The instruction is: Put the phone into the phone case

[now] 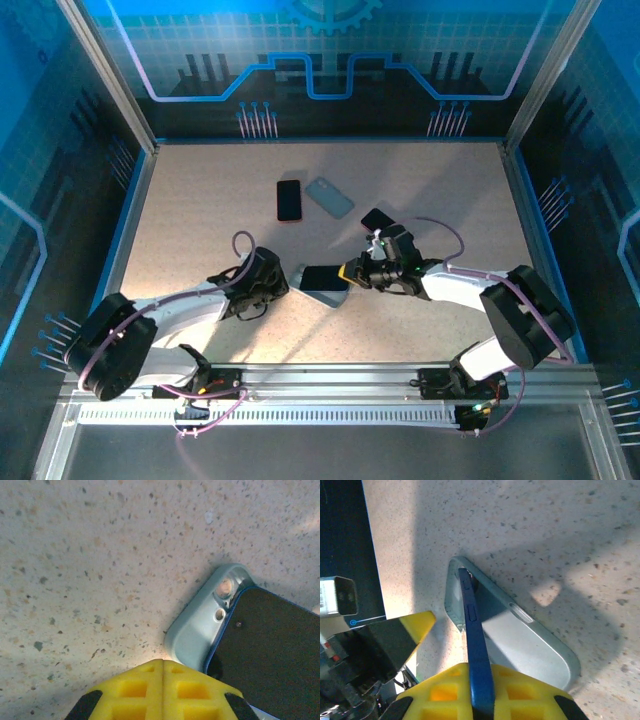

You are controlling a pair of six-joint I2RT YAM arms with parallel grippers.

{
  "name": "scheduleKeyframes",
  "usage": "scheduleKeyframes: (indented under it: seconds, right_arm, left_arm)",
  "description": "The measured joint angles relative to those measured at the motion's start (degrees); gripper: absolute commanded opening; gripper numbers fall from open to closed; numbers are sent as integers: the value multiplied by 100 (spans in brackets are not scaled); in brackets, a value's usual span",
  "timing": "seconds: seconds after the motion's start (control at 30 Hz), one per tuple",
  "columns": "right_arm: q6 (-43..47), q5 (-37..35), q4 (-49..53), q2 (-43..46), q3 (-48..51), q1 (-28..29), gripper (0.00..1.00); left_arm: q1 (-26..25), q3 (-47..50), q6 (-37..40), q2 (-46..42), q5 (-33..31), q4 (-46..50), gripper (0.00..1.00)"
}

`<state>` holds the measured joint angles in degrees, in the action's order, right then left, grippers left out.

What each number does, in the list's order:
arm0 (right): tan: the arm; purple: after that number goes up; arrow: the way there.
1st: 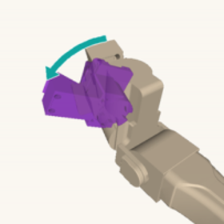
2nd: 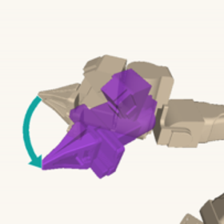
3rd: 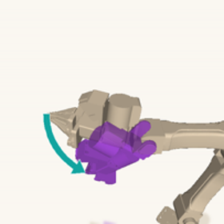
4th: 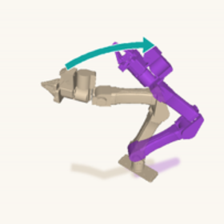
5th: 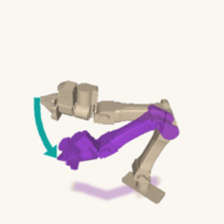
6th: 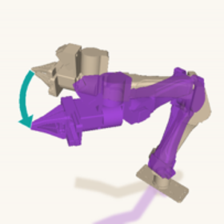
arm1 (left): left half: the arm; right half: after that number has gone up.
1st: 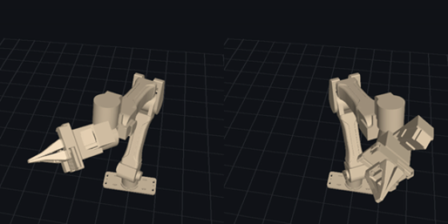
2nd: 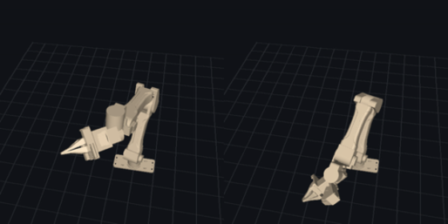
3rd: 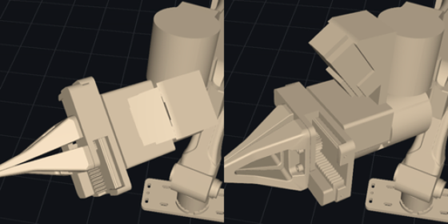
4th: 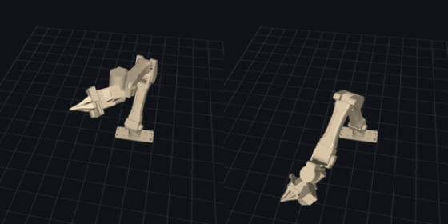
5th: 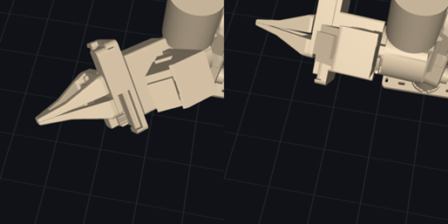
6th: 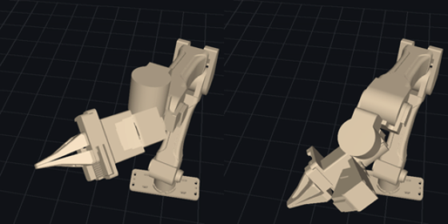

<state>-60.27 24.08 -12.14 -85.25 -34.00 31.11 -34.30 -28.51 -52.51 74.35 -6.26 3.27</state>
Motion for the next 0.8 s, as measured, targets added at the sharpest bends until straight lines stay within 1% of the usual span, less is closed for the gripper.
scheduleKeyframes:
  seconds: [0.2,0.53,0.8]
  right_arm:
    - [-17,35,-39,28,50,-22,0]
    - [-20,35,-37,42,68,-33,0]
    - [-17,26,-31,50,68,-33,0]
  left_arm:
    - [28,-315,195,42,-118,160,0]
    - [50,-597,407,964,-184,52,0]
    - [83,-654,455,1150,-188,-151,0]
